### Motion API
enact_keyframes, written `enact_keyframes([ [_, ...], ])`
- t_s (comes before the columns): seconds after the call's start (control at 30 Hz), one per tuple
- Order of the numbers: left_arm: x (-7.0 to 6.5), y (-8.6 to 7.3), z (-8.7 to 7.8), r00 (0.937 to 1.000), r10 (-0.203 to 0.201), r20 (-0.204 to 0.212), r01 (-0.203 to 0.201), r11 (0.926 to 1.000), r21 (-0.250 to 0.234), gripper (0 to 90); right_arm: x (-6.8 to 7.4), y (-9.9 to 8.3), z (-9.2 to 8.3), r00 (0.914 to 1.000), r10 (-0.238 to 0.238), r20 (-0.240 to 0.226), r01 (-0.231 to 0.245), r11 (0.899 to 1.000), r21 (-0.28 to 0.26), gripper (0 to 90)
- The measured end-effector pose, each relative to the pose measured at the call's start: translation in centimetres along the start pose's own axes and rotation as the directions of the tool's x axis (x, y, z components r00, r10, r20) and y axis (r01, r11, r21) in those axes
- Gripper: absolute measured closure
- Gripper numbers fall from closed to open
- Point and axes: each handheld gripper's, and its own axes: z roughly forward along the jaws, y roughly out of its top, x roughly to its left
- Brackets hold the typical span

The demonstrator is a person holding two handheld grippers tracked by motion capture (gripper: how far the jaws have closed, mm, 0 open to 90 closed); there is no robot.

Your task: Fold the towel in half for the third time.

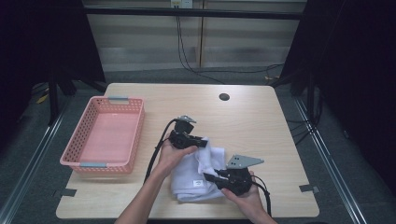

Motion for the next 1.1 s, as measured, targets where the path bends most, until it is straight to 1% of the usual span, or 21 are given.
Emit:
enact_keyframes([
  [0.03,0.0,0.0,0.0,1.0000,0.000,0.000,0.000,1.0000,0.000,73.6,0.0,0.0,0.0,1.0000,0.000,0.000,0.000,1.000,0.000,76.6],
  [0.07,-0.3,0.1,0.9,1.0000,-0.002,-0.001,0.002,0.9998,0.018,73.6,-0.1,-0.5,-0.3,0.9996,-0.022,0.018,0.021,0.999,0.040,75.9],
  [0.13,-0.5,0.2,1.3,0.9999,-0.006,-0.012,0.006,0.9995,0.032,73.6,-0.2,-0.7,-0.4,0.9993,-0.025,0.026,0.024,0.999,0.044,75.6],
  [0.17,-0.8,0.4,2.0,1.0000,0.001,-0.007,0.000,0.9994,0.034,72.8,-0.7,-1.2,-1.0,0.9988,-0.020,0.046,0.017,0.998,0.068,73.4],
  [0.23,-1.0,0.7,2.2,1.0000,0.004,0.002,-0.004,0.9997,0.023,70.5,-1.0,-1.5,-1.5,0.9990,-0.002,0.045,-0.002,0.997,0.077,71.4],
  [0.3,-1.2,1.0,2.2,0.9996,0.001,0.029,-0.001,1.0000,0.002,67.9,-1.1,-1.7,-2.2,0.9972,-0.038,0.065,0.031,0.994,0.108,67.9],
  [0.37,-1.4,1.2,2.0,0.9992,-0.001,0.041,0.002,0.9996,-0.027,65.6,-1.3,-1.7,-2.9,0.9970,-0.041,0.066,0.033,0.994,0.106,60.8],
  [0.4,-1.4,1.2,1.8,0.9994,-0.013,0.032,0.014,0.9988,-0.047,62.5,-1.5,-1.7,-3.3,0.9962,-0.046,0.074,0.039,0.994,0.098,56.9],
  [0.47,-1.1,1.3,1.2,0.9982,-0.039,0.045,0.043,0.9950,-0.090,56.3,-1.8,-1.5,-3.9,0.9950,-0.043,0.090,0.037,0.997,0.072,50.0],
  [0.53,-0.9,1.2,0.3,0.9988,-0.039,0.030,0.042,0.9920,-0.119,53.5,-2.1,-1.2,-4.3,0.9947,-0.019,0.101,0.013,0.998,0.054,43.2],
  [0.57,-0.9,1.2,0.3,0.9988,-0.039,0.030,0.042,0.9920,-0.119,49.6,-2.3,-0.9,-4.4,0.9952,-0.010,0.098,0.006,0.999,0.039,42.2],
  [0.6,-0.7,1.0,-0.3,0.9990,-0.039,0.021,0.041,0.9909,-0.128,48.7,-2.4,-0.6,-4.4,0.9952,-0.006,0.097,0.004,1.000,0.029,39.3],
  [0.63,-0.2,0.6,-1.4,0.9990,-0.044,-0.002,0.044,0.9900,-0.134,47.3,-2.5,-0.3,-4.3,0.9950,-0.005,0.100,0.003,1.000,0.026,36.8],
  [0.7,0.2,0.1,-2.3,0.9988,-0.049,-0.007,0.048,0.9882,-0.146,44.4,-2.8,0.5,-3.9,0.9945,0.006,0.105,-0.007,1.000,0.012,35.6],
  [0.77,0.6,-0.9,-3.6,0.9980,-0.056,-0.030,0.051,0.9876,-0.148,44.8,-3.3,1.5,-3.1,0.9940,0.020,0.108,-0.020,1.000,-0.004,33.2],
  [0.83,0.8,-2.0,-4.5,0.9982,-0.049,-0.036,0.043,0.9887,-0.143,46.8,-3.8,2.7,-1.9,0.9906,0.020,0.135,-0.020,1.000,-0.004,30.3],
  [0.87,0.8,-2.0,-4.5,0.9982,-0.049,-0.036,0.043,0.9887,-0.143,47.8,-4.1,3.3,-1.3,0.9887,0.015,0.149,-0.014,1.000,-0.009,30.3],
  [0.9,0.5,-3.8,-5.8,0.9992,-0.014,-0.036,0.009,0.9896,-0.144,51.4,-4.7,4.0,-0.5,0.9874,0.014,0.157,-0.014,1.000,-0.004,29.8],
  [0.93,0.3,-4.7,-6.3,0.9995,-0.005,-0.030,0.001,0.9903,-0.139,52.8,-5.1,4.5,0.1,0.9851,0.023,0.170,-0.023,1.000,-0.002,28.7],
  [1.0,-0.2,-6.4,-6.9,0.9997,0.022,-0.008,-0.022,0.9949,-0.098,54.9,-5.8,5.3,1.3,0.9835,0.011,0.181,-0.014,1.000,0.012,28.4],
  [1.1,-1.5,-8.6,-7.2,0.9978,0.065,0.007,-0.065,0.9970,-0.042,55.5,-6.7,6.1,3.6,0.9796,-0.002,0.201,-0.014,0.997,0.077,27.3],
])
